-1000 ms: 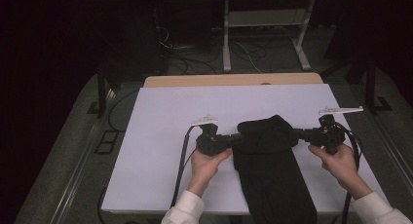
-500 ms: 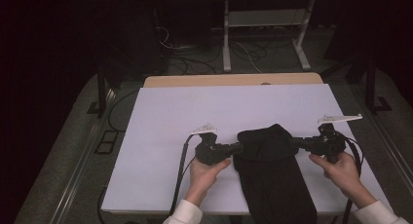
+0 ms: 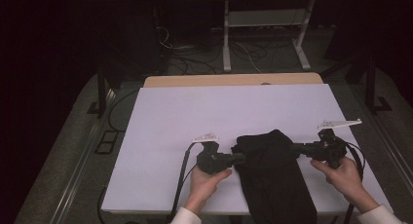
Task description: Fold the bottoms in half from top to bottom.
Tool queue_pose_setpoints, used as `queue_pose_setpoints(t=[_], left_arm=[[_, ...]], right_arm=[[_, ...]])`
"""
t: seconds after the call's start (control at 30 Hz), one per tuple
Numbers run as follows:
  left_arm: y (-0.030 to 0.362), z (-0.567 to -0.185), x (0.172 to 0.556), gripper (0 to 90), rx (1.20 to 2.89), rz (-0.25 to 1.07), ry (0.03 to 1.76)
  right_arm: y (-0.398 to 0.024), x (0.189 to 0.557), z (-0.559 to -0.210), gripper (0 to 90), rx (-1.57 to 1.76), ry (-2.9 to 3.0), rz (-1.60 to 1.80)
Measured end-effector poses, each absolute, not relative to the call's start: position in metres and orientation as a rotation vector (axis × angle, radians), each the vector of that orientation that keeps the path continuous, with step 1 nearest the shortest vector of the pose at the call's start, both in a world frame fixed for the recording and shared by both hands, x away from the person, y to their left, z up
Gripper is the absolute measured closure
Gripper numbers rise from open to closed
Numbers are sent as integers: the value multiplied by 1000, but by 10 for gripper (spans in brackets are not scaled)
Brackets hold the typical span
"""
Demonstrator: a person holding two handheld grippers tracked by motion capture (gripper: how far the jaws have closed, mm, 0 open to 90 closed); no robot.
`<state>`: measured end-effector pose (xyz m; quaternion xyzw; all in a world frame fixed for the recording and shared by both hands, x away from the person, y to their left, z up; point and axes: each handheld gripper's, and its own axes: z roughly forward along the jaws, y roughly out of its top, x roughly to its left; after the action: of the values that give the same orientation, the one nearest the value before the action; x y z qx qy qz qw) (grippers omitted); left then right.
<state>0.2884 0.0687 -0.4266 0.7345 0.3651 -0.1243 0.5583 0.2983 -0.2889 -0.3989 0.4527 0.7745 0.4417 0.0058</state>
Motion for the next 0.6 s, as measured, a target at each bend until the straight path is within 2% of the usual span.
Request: queue_pose_setpoints(t=[0.6], left_arm=[[64,-440,279,861,1804,-331,884]], right_arm=[[-290,291,-411,818,1415,2506,1294]])
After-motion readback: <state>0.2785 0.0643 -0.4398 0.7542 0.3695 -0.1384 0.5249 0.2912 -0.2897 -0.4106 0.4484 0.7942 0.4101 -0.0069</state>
